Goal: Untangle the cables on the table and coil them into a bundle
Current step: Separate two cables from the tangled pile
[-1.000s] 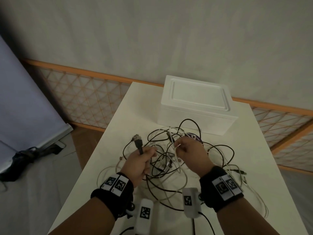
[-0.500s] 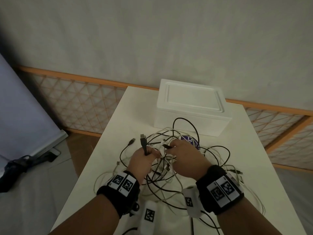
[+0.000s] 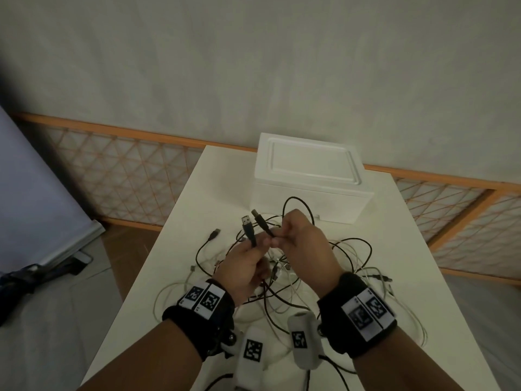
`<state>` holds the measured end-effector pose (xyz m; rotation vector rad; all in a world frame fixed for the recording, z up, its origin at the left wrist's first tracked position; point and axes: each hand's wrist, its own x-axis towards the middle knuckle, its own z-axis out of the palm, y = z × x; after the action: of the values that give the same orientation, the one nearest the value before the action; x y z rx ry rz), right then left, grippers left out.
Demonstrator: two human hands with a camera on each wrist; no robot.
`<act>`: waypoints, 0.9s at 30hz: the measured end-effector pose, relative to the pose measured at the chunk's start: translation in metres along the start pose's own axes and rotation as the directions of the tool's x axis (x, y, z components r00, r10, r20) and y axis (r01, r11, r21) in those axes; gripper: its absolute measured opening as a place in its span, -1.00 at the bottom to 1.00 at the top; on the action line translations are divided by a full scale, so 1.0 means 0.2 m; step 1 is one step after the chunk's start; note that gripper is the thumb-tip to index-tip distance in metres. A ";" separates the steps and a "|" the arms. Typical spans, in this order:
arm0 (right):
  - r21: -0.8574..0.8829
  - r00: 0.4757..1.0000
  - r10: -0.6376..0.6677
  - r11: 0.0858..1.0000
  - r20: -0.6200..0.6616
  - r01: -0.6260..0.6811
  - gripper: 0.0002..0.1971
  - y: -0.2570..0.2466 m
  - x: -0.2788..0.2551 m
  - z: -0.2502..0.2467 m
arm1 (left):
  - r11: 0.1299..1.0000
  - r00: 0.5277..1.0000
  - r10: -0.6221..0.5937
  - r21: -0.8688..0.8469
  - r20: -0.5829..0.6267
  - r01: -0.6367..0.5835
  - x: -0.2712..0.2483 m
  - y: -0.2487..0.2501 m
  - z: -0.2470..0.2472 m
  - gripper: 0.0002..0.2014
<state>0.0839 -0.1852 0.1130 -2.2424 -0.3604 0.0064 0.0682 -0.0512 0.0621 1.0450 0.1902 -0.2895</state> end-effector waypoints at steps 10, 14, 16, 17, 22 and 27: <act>-0.237 0.986 -0.129 0.960 0.109 0.152 -0.78 -0.08 -0.02 0.07 | 0.987 0.975 0.162 0.033 -0.149 -0.158 -0.01 0.02 0.00 -0.56; -0.411 0.934 -0.311 0.839 0.176 0.356 -0.80 0.01 0.04 0.00 | 0.923 0.961 0.183 -0.300 -0.206 -0.240 -0.02 0.10 -0.05 -0.52; -0.646 0.943 -0.223 0.687 0.246 0.331 -0.81 0.07 0.08 -0.09 | 0.871 0.941 0.159 -0.407 -0.298 -0.276 -0.03 0.15 -0.14 -0.51; -0.704 0.953 -0.152 0.645 0.262 0.297 -0.82 0.13 0.10 -0.14 | 0.858 0.933 0.130 -0.434 -0.335 -0.275 -0.03 0.19 -0.20 -0.51; -0.475 0.979 -0.101 0.862 0.177 0.175 -0.71 0.35 0.16 -0.28 | 0.930 0.921 0.077 -0.305 -0.381 -0.203 -0.01 0.30 -0.37 -0.58; -0.415 0.941 -0.048 0.889 0.336 0.194 -0.53 0.31 0.20 -0.15 | 0.950 0.945 0.073 -0.266 -0.319 -0.164 0.01 0.29 -0.25 -0.59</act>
<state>0.1420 -0.2340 0.0907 -2.6718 -0.7433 0.2454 0.0877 0.0197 0.0850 0.8001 0.4342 0.0156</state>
